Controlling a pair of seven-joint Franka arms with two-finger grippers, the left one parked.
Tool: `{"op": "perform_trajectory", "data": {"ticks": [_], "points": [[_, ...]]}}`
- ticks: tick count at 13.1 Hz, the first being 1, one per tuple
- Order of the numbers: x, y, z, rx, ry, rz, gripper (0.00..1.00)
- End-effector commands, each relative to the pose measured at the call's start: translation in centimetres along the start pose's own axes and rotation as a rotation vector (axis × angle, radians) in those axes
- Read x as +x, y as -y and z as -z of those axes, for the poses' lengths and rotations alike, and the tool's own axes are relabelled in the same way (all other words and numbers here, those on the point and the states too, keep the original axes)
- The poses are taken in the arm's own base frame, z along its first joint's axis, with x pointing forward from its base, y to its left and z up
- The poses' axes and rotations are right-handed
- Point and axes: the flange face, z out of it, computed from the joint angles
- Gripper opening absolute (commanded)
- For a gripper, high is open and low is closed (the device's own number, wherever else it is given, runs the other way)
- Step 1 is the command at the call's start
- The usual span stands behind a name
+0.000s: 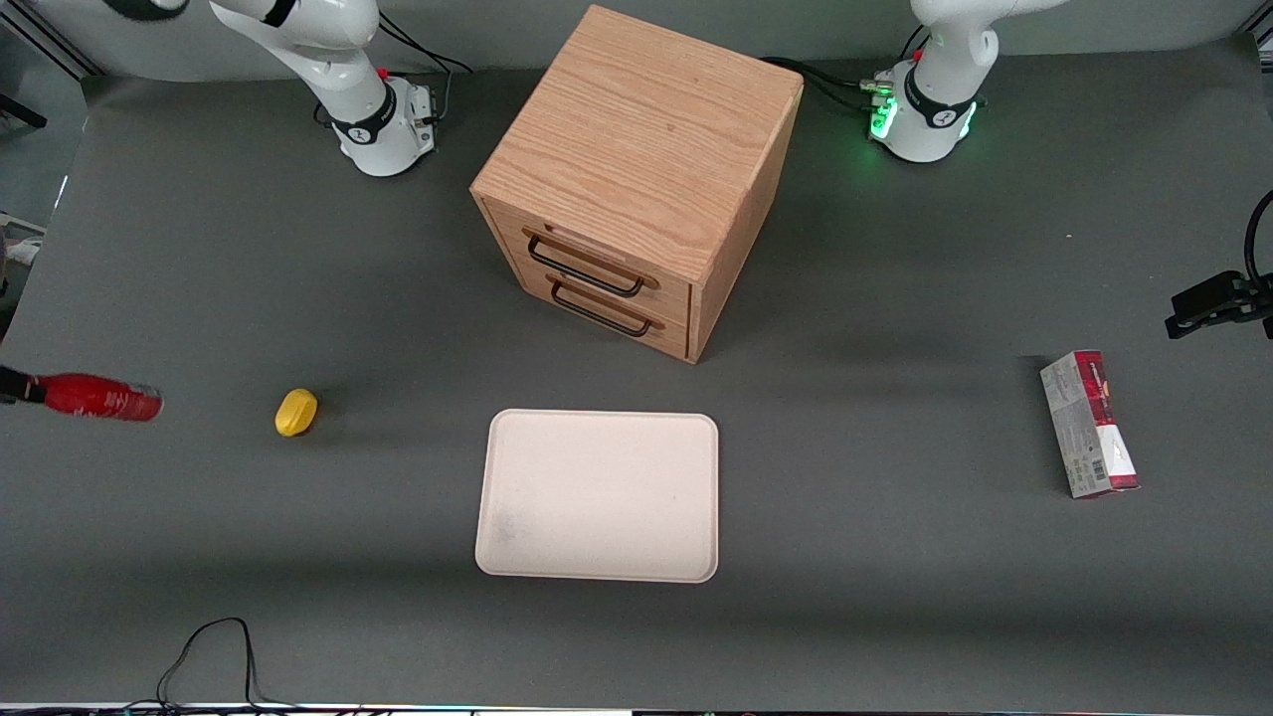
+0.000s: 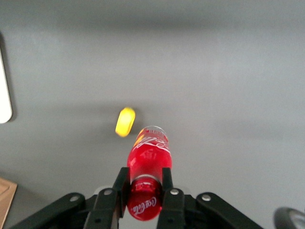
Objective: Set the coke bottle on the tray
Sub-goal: 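Lift the bottle and carry it toward the cream tray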
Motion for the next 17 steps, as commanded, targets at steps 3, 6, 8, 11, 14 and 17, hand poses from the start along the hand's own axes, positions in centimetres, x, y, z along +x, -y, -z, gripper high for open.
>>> {"op": "perform_trajectory", "data": {"ticks": [3,6,8,11,14,17], "points": [[-8.5,2.0,0.5,-0.01,-0.012,-0.005,0.0],[-9.0,2.6,1.0,-0.008,-0.011,-0.004,0.0],[-8.3,3.4,1.2,-0.002,-0.016,-0.048,0.0],[-5.1,9.9,0.7,-0.006,-0.016,-0.102,0.0],[-1.5,17.0,0.1,0.022,-0.024,-0.182,0.0],[1.2,23.6,-1.0,0.024,-0.025,-0.276,0.0]]}}
